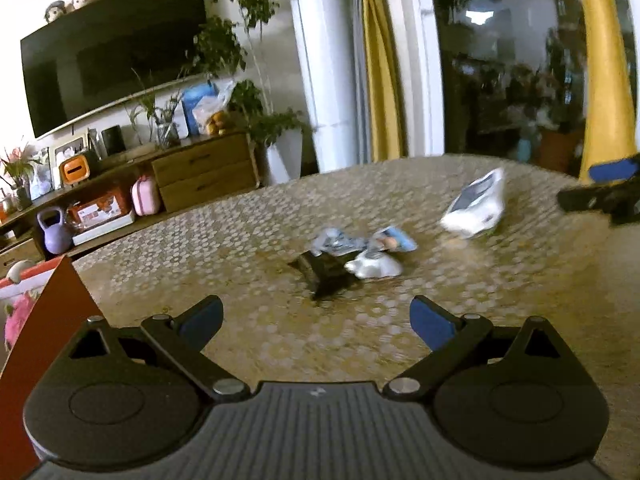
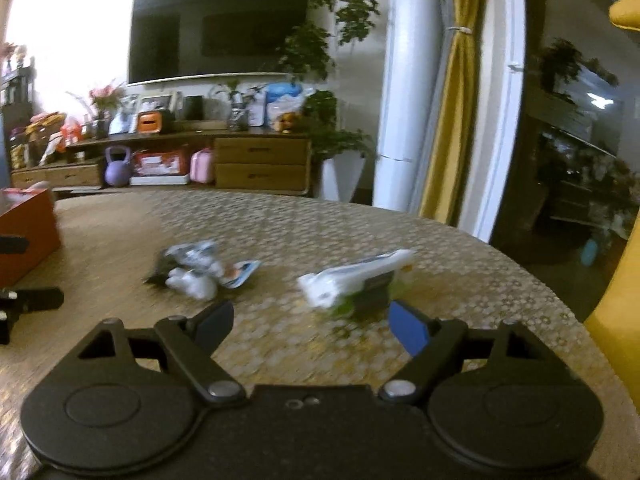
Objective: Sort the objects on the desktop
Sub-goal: 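Grasp the white wrapped packet with right tool while left tool grasps black wrapper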
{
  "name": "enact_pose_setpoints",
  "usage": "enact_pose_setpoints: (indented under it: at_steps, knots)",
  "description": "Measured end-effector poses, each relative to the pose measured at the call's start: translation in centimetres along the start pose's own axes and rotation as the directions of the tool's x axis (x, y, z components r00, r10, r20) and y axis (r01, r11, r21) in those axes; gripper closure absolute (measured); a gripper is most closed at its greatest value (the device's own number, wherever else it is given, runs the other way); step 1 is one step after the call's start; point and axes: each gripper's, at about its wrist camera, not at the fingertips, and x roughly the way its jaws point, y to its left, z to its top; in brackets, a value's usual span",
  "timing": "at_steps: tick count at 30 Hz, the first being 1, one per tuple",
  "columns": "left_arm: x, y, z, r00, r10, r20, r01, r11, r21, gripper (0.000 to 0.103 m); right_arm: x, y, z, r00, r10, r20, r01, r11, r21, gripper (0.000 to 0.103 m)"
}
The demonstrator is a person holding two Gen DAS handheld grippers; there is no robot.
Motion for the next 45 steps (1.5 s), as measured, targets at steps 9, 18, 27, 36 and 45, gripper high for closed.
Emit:
enact_pose_setpoints:
  at_steps: [9, 18, 27, 36, 45]
  knots:
    - [7.9, 3.7, 2.2, 0.996, -0.038, -0.086, 0.025, 0.989, -0.144, 0.004, 5.0, -2.5, 0.8, 0.997, -0.077, -0.025, 0.079, 0.994, 0.075, 0.000]
    - [12.6, 2.4, 4.1, 0.993, -0.062, -0.102, 0.041, 0.979, -0.200, 0.004, 9.6, -3.4, 1.8, 0.990, -0.131, -0.049, 0.137, 0.981, 0.135, 0.000]
    - [15.0, 2.6, 2.7, 0.979, -0.104, -0.173, 0.052, 0.959, -0.279, 0.013, 14.5, -5.8, 1.6, 0.971, -0.159, -0.179, 0.214, 0.910, 0.355, 0.000]
    - [15.1, 4.1, 2.1, 0.966, -0.195, -0.167, 0.121, 0.919, -0.376, 0.051, 16.4, -6.4, -0.5, 0.974, -0.057, -0.221, 0.155, 0.875, 0.458, 0.000]
    - [13.8, 4.2, 1.9, 0.968, -0.184, -0.171, 0.109, 0.922, -0.373, 0.075, 13.9, -5.6, 0.2, 0.992, -0.009, -0.129, 0.059, 0.919, 0.389, 0.000]
